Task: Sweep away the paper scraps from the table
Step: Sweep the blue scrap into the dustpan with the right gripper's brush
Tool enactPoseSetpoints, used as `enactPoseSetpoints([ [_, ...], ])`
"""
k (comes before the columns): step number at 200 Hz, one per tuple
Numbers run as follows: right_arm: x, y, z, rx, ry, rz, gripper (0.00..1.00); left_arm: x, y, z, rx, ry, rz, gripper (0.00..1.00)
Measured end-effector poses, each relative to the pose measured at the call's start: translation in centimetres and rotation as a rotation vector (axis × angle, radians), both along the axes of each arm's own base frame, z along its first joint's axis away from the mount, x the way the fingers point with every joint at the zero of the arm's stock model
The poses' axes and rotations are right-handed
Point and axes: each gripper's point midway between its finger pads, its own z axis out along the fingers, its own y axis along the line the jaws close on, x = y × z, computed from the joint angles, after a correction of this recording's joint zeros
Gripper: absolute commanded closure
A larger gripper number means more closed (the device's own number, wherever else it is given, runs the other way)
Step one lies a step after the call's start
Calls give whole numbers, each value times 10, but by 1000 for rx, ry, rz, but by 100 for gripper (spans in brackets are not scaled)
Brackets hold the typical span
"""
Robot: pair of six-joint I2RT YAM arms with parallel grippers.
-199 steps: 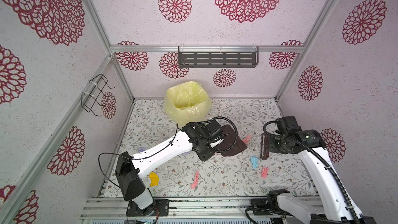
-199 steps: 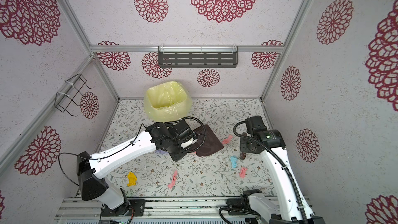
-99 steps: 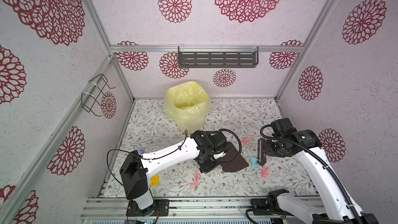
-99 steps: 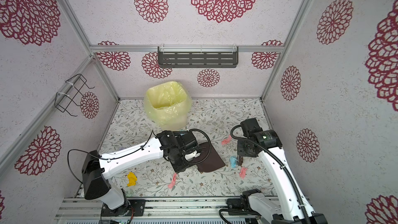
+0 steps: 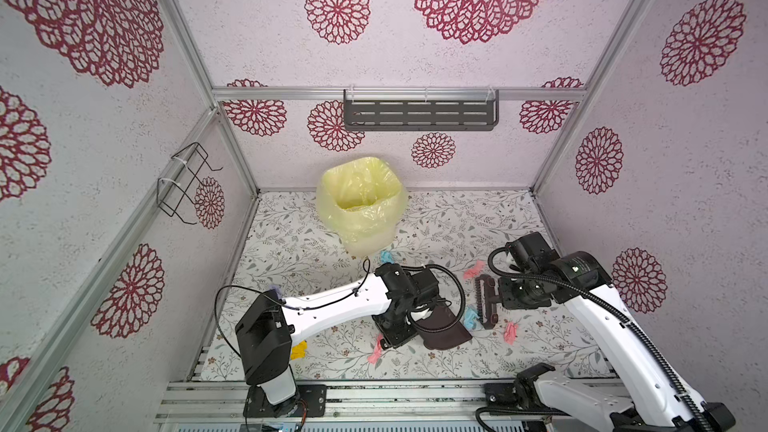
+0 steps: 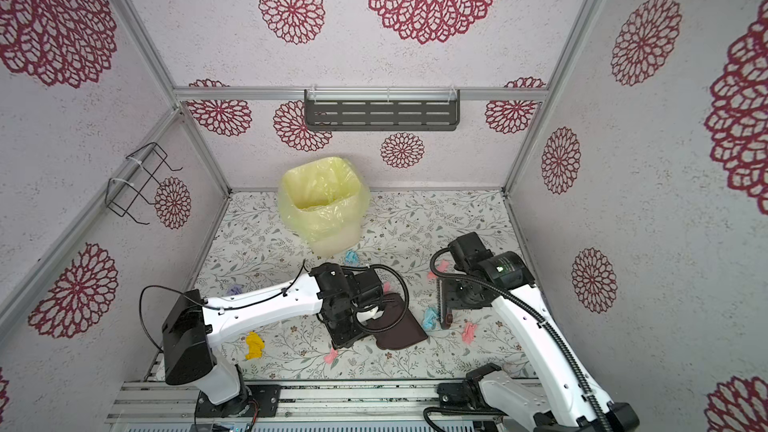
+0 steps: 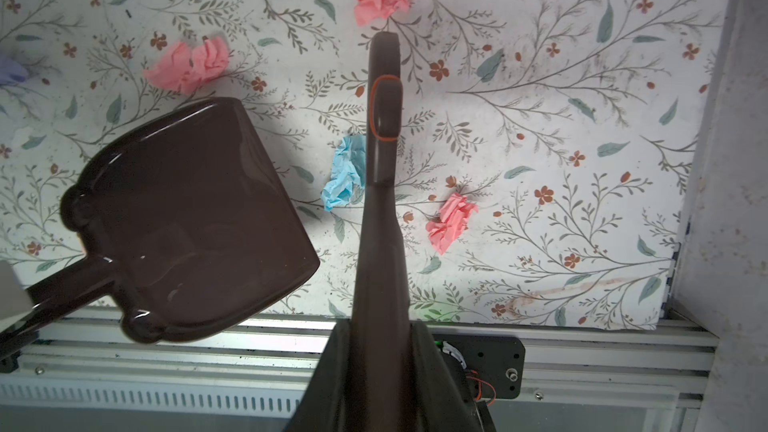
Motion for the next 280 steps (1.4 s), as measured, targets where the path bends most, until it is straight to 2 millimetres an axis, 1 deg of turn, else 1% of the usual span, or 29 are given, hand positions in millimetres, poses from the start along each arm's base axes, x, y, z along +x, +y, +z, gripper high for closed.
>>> enactPoseSetpoints([
  [25,-1,2,9,-9,3,8,100,-10,8,-7,42,24,9,100],
  [51,3,-5,16,-53,-11,-4,100,-15,12,-11,64,32,11,100],
  [73,3,-8,13,-82,7,-6,100,-16,12,-11,64,27,10,100],
  [129,2,-4,4,-118,69,39,100,-11,9,-14,72,9,-22,100],
  [162,4,2,2,-125,90,75,100,-10,8,-20,91,16,-59,100],
  [194,4,8,0,-125,110,107,100,-2,3,-20,94,-6,-84,100],
  [227,3,16,-1,-121,123,137,100,2,2,-22,101,-11,-100,100],
  [280,-1,35,-2,-100,143,207,100,10,4,-29,118,2,-100,100],
])
